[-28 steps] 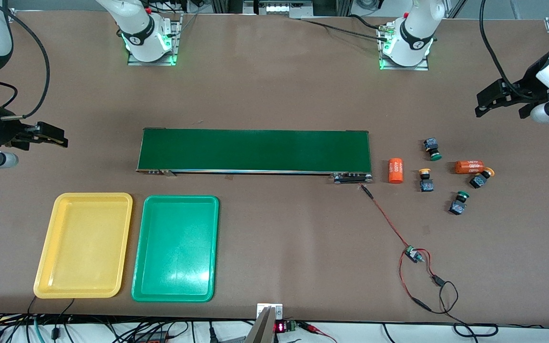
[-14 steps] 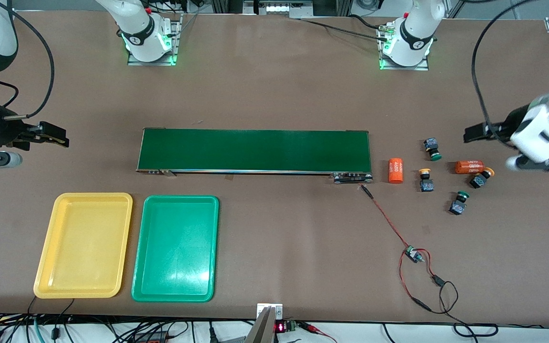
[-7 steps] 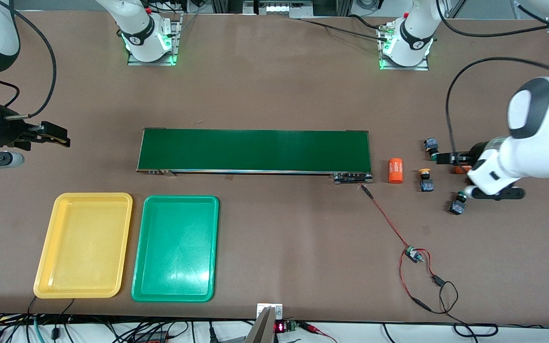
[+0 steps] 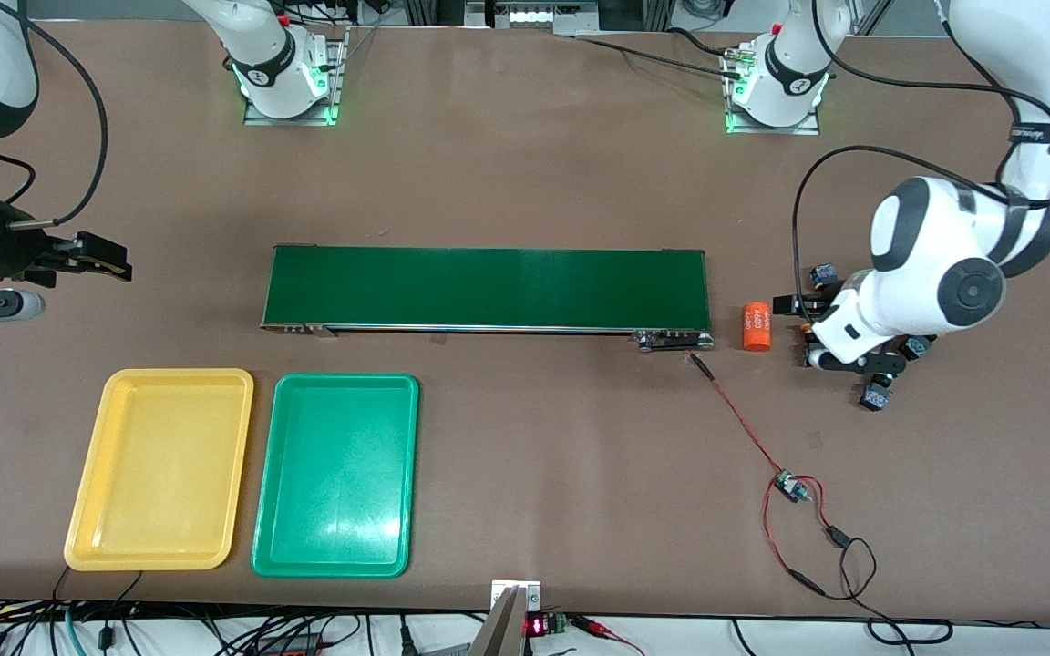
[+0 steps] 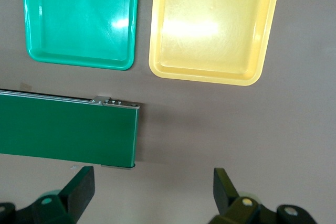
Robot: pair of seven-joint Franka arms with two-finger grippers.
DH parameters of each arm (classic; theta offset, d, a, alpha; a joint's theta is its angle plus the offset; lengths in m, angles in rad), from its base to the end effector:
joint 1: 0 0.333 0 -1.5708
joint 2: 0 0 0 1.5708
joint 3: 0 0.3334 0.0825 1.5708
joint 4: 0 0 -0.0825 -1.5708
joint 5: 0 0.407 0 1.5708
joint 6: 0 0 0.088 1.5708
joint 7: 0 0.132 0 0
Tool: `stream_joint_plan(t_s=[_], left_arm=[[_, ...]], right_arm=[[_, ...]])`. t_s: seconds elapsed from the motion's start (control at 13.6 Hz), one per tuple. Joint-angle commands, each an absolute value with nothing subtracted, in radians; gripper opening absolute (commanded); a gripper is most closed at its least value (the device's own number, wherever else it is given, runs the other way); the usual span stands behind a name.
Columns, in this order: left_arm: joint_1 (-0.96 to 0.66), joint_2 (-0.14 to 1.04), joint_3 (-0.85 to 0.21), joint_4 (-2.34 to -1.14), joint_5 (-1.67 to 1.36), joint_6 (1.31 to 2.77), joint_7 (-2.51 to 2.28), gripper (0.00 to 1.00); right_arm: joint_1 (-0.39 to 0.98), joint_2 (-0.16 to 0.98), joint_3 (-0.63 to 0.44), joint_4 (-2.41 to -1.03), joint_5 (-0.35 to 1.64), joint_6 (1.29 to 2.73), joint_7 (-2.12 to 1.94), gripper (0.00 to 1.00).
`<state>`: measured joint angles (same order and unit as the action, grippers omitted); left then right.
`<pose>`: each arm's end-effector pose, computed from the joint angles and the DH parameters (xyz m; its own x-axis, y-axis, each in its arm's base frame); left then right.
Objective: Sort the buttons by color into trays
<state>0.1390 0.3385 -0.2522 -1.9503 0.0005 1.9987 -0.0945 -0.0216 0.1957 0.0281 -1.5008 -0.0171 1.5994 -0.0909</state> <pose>0.5931 -0.0645 0.2689 0.9591 -0.0243 -0.2821 -0.0088 -0.9984 0.0561 0.6347 0.0005 0.5350 0.9904 0.0977 -0.0975 0.0984 -0.9951 0.0027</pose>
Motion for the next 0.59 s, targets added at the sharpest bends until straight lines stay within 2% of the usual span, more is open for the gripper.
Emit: stream_joint_plan(t_s=[0.0,0.51], left_arm=[[0.144,0.301,-0.259,-2.049,0.009,2.098,-0.104,1.0],[0.114,0.403,-0.259,-2.049,0.009,2.259,-0.104,1.0]], right_arm=[[-0.021,0.198,0.029,-1.485,-0.028,1.585,-0.1,1.0],[-0.021,0.198,0.029,-1.485,-0.028,1.585,-0.1,1.0]])
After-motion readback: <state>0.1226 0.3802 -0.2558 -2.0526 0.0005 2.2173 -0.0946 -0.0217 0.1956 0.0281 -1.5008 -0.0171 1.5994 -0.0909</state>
